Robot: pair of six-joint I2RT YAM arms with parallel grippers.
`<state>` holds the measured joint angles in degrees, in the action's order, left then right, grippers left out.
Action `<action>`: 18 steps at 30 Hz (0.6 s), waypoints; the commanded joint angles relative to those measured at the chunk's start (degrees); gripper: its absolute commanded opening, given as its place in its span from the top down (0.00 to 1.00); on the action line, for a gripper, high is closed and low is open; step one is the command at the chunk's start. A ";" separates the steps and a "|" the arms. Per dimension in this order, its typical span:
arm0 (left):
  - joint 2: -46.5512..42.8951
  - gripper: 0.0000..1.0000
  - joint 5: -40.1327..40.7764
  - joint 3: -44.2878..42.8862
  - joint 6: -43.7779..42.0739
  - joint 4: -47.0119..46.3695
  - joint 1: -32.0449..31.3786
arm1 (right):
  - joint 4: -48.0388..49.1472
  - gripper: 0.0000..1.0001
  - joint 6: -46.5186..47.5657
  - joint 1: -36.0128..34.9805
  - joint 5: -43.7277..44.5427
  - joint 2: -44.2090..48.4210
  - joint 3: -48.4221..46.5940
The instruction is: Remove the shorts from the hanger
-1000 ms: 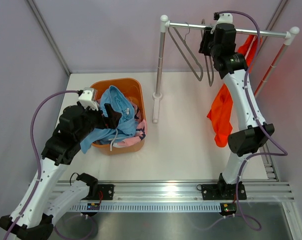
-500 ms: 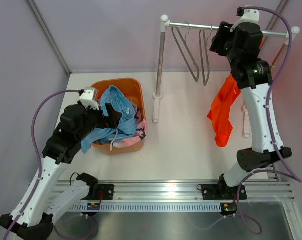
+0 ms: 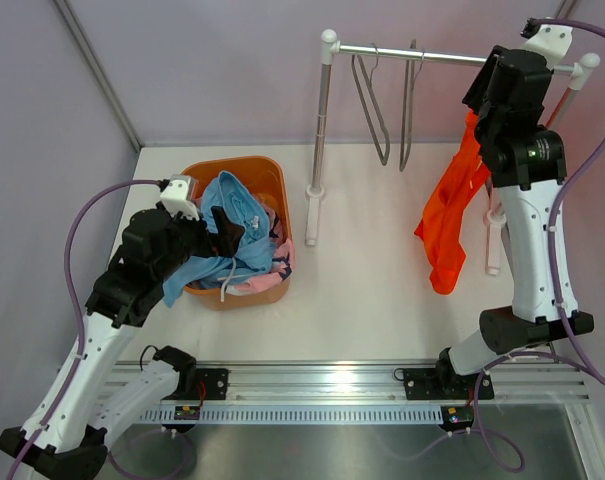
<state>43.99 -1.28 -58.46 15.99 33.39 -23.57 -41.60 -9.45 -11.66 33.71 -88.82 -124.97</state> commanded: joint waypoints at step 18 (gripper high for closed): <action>0.31 0.01 -1.09 0.45 -0.87 -2.71 -0.16 | -1.55 0.48 -7.07 13.33 -9.89 -8.21 -1.16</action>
<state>44.12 -1.34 -58.46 15.99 33.32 -23.57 -43.48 -15.18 0.16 26.00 -96.36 -124.14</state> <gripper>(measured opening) 0.988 0.519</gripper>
